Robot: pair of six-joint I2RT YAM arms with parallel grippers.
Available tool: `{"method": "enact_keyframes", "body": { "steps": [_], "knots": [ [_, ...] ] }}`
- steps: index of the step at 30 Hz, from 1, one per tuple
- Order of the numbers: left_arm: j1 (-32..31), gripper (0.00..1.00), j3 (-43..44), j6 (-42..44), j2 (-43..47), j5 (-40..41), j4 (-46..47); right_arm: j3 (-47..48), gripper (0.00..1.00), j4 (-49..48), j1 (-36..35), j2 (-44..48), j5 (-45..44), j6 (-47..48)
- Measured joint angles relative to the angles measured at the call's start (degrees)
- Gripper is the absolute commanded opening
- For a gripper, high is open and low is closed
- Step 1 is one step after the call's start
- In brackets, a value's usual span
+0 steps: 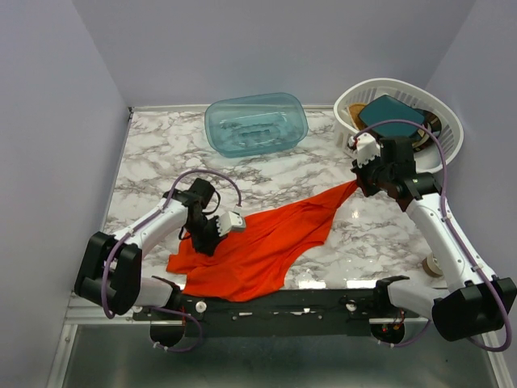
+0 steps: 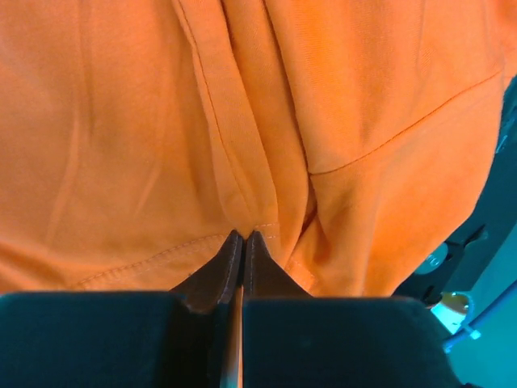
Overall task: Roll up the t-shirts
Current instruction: Flatten out the T-shirt at the center of the board.
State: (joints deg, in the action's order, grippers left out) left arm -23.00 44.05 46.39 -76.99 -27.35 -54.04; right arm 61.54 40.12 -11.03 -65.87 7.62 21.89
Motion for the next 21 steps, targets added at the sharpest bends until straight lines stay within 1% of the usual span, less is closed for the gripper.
{"method": "enact_keyframes", "body": {
  "steps": [6, 10, 11, 16, 19, 21],
  "knots": [
    [0.87, 0.0, 3.91, 0.0, 1.25, 2.49, -1.9, 0.33, 0.01, -0.48, 0.02, 0.0, -0.5, 0.02],
    [5.2, 0.0, 13.05, -0.42, 3.87, 4.13, -2.93, 4.48, 0.01, -0.7, 0.76, -1.44, -1.77, 0.28],
    [6.88, 0.0, 16.61, -0.59, 4.39, 4.44, -2.69, 5.64, 0.01, -1.09, 0.98, -1.86, -2.1, 0.5],
    [13.35, 0.0, 27.98, -1.49, 6.88, 6.49, -0.76, 17.7, 0.01, -1.79, 2.67, -6.51, -4.39, 1.7],
    [15.47, 0.0, 31.26, -2.89, 10.67, 9.35, 3.63, 24.5, 0.0, -2.25, 2.97, -8.37, -5.2, 2.43],
    [15.65, 0.0, 31.8, -4.46, 15.41, 11.8, 7.63, 28.79, 0.01, -2.43, 2.99, -9.03, -5.4, 2.89]
  ]
}}
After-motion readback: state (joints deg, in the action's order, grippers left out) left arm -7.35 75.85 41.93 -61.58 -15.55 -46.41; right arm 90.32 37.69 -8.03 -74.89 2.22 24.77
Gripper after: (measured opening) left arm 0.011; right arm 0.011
